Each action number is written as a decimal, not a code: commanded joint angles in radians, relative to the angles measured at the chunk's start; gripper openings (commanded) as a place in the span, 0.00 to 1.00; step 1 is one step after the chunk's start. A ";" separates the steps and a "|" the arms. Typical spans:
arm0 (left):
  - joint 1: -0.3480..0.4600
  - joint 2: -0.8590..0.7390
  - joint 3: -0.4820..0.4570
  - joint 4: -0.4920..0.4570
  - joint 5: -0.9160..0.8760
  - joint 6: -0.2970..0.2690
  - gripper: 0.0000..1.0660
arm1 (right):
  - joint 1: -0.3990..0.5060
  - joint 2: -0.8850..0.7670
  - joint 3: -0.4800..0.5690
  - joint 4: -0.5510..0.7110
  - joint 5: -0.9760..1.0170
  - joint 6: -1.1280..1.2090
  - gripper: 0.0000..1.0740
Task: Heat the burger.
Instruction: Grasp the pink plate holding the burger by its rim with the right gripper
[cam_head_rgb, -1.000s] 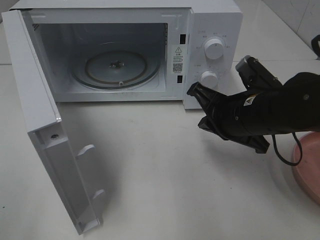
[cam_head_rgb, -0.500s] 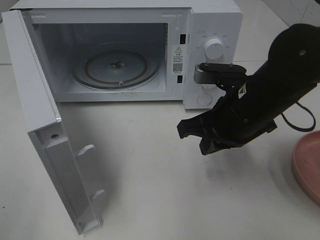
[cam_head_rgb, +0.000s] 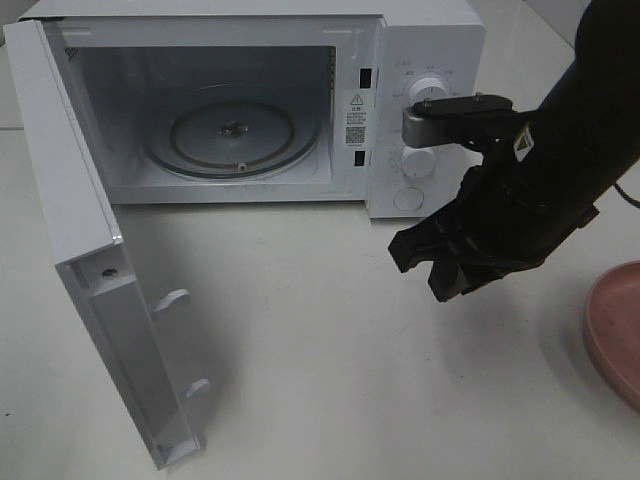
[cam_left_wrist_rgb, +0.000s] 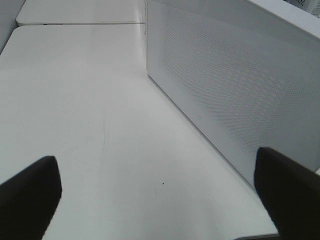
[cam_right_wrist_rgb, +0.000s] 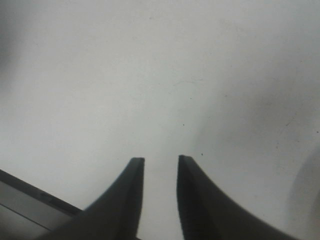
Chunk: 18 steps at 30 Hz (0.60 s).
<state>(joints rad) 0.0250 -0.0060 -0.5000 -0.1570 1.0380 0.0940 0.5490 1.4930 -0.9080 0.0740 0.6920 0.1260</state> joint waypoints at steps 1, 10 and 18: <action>-0.006 -0.024 0.004 -0.003 -0.010 -0.005 0.94 | -0.001 -0.037 -0.005 -0.053 0.021 -0.020 0.61; -0.006 -0.024 0.004 -0.003 -0.010 -0.005 0.94 | -0.038 -0.049 -0.005 -0.142 0.097 -0.018 0.94; -0.006 -0.023 0.004 -0.003 -0.010 -0.005 0.94 | -0.179 -0.047 -0.005 -0.154 0.102 -0.018 0.90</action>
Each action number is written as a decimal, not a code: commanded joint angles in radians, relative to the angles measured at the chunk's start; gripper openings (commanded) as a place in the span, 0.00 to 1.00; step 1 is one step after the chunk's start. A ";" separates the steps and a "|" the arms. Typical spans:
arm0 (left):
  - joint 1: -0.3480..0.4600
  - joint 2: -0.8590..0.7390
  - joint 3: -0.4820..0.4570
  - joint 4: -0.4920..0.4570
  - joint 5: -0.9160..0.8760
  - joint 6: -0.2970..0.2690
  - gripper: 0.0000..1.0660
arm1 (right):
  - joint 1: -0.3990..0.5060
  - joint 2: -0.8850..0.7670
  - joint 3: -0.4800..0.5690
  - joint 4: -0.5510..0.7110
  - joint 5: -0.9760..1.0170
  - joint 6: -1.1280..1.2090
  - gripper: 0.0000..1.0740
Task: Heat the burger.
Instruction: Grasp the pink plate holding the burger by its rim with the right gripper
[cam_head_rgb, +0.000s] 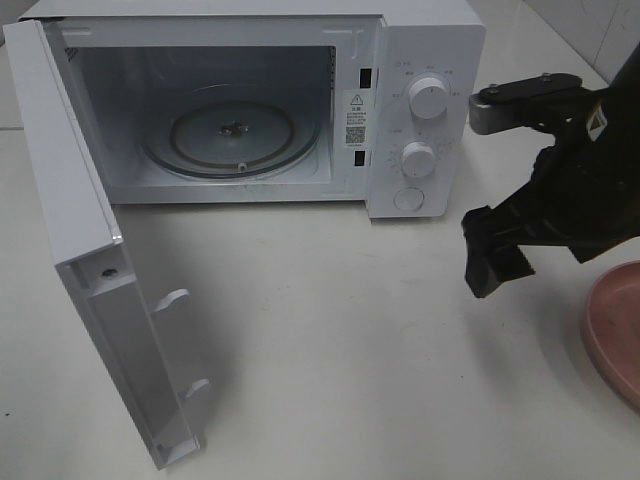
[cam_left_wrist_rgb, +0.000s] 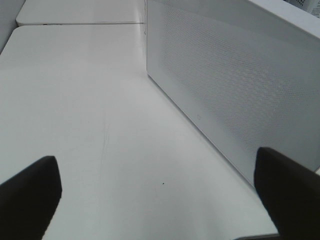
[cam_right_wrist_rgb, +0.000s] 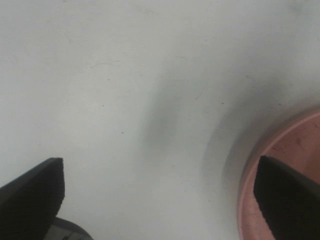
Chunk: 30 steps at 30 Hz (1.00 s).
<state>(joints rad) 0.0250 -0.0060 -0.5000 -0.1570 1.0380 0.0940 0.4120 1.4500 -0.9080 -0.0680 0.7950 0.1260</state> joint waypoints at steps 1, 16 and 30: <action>-0.006 -0.023 0.004 -0.003 -0.010 -0.005 0.94 | -0.059 -0.003 -0.005 -0.015 -0.002 -0.018 0.89; -0.006 -0.023 0.004 -0.003 -0.010 -0.005 0.94 | -0.234 0.006 0.141 -0.038 -0.067 -0.044 0.86; -0.006 -0.023 0.004 -0.003 -0.010 -0.005 0.94 | -0.330 0.050 0.209 -0.064 -0.168 -0.051 0.84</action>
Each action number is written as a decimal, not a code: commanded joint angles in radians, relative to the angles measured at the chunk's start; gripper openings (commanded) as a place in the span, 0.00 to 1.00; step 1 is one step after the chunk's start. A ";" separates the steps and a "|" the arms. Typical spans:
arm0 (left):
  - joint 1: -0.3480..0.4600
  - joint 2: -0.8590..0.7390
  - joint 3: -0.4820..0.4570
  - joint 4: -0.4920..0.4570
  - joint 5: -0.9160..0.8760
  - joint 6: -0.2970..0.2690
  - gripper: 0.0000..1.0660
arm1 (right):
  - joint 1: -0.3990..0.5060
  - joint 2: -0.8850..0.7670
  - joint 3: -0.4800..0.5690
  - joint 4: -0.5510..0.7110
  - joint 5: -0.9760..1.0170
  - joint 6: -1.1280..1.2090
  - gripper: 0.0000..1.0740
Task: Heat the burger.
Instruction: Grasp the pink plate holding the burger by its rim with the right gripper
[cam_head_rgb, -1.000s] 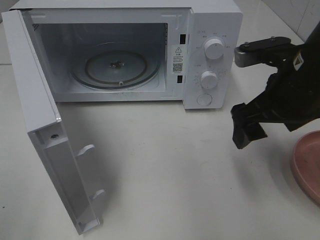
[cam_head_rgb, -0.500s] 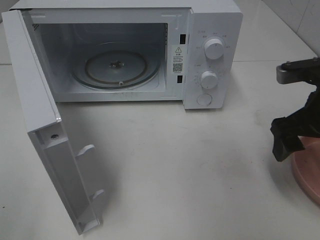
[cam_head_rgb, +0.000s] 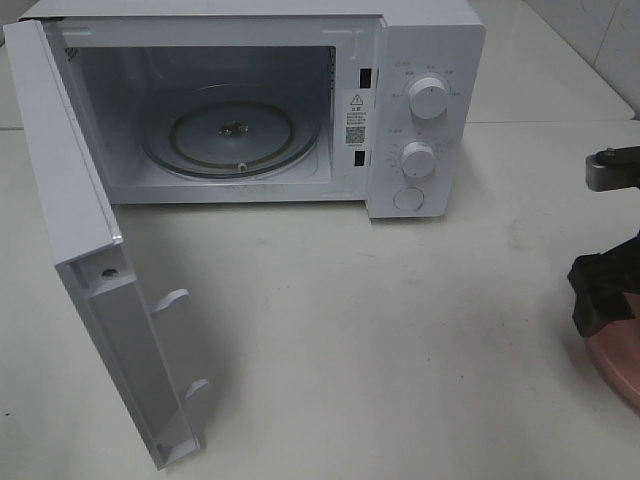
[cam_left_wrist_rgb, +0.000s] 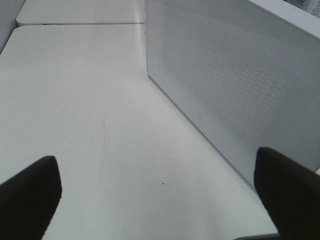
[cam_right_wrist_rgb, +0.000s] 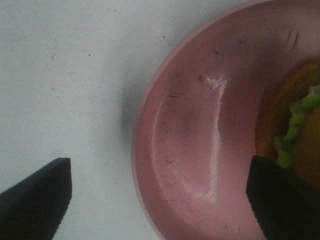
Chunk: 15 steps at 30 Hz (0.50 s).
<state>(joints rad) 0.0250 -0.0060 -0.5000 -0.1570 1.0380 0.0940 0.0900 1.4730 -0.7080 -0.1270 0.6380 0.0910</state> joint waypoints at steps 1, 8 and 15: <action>-0.006 -0.023 0.004 -0.003 -0.010 -0.005 0.94 | -0.008 0.062 0.009 -0.004 -0.021 -0.016 0.83; -0.006 -0.023 0.004 -0.003 -0.010 -0.005 0.94 | -0.008 0.150 0.009 -0.001 -0.070 -0.013 0.82; -0.006 -0.023 0.004 -0.003 -0.010 -0.005 0.94 | -0.008 0.212 0.008 -0.001 -0.112 -0.012 0.82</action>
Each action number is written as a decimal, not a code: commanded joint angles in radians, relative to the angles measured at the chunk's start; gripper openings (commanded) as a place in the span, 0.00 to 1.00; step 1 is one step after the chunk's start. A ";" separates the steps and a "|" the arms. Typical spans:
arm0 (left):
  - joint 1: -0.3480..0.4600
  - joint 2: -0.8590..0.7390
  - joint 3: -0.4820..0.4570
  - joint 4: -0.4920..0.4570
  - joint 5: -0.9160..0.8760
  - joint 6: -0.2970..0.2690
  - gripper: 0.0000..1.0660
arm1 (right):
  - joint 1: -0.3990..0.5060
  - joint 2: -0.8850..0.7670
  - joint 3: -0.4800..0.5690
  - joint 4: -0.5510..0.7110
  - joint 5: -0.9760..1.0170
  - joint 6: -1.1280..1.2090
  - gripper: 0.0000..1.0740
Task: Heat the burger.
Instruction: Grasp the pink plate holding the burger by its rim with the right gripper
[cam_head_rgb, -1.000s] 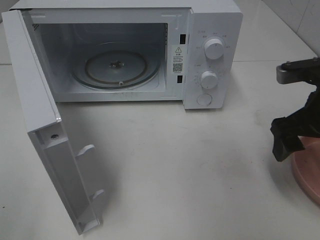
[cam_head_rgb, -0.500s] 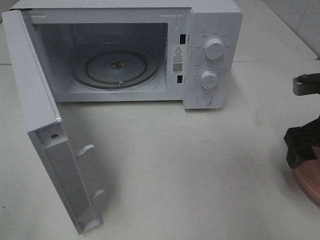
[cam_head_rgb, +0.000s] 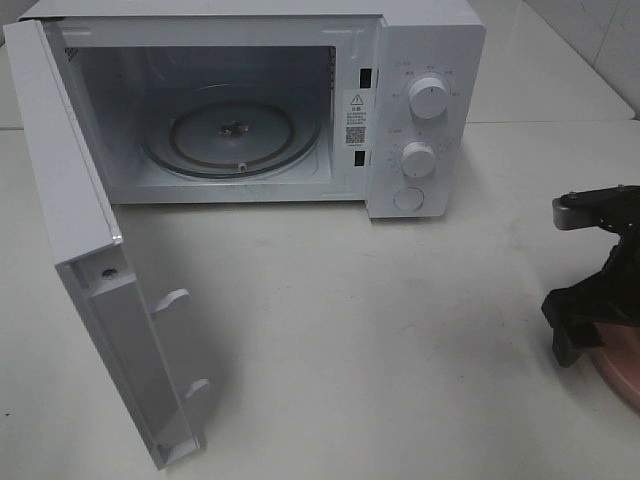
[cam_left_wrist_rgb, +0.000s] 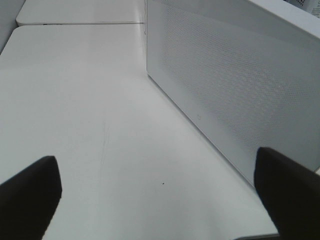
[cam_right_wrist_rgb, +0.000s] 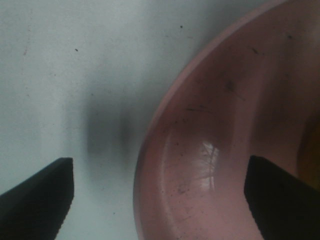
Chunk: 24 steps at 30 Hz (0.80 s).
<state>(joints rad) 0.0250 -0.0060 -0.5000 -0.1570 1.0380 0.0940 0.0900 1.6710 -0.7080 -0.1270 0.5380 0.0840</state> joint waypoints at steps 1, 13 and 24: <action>-0.006 -0.023 0.004 -0.003 -0.010 -0.005 0.94 | -0.008 0.029 0.008 -0.001 -0.019 -0.002 0.82; -0.006 -0.023 0.004 -0.003 -0.010 -0.005 0.94 | -0.008 0.066 0.008 -0.004 -0.060 0.002 0.80; -0.006 -0.023 0.004 -0.003 -0.010 -0.005 0.94 | -0.008 0.081 0.008 -0.002 -0.055 0.002 0.78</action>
<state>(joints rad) 0.0250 -0.0060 -0.5000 -0.1570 1.0380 0.0940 0.0900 1.7490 -0.7090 -0.1270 0.4790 0.0840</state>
